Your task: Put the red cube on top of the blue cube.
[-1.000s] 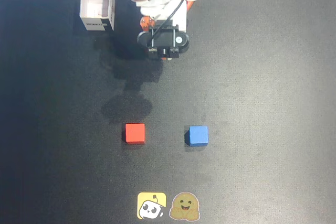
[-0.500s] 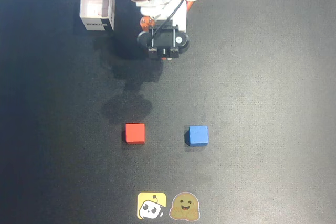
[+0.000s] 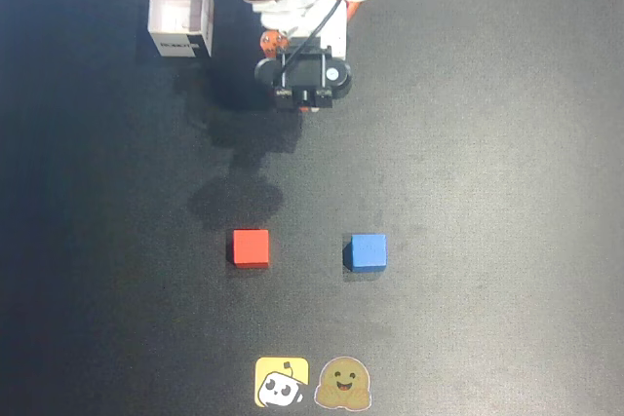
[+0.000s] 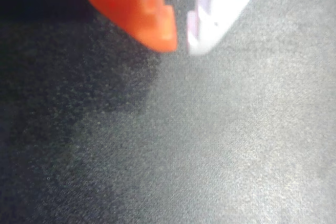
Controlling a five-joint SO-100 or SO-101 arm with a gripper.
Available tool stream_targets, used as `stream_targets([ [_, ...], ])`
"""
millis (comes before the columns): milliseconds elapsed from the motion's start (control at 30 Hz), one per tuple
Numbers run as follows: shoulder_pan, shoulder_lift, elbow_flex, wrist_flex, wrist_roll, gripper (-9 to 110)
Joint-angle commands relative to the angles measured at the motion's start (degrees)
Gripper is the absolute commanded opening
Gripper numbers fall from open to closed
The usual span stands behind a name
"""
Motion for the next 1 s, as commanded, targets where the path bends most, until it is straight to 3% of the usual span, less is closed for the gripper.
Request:
stream_targets([
  [0, -0.1, 0.4, -0.2, -1.5, 0.4, 1],
  [200, -0.2, -3.4, -3.3, -3.6, 0.8, 4],
  [500, 1.3, -42.4, -31.9, -5.5, 1.1, 12],
  [967, 3.6, -70.2, -55.7, -7.1, 1.5, 29],
])
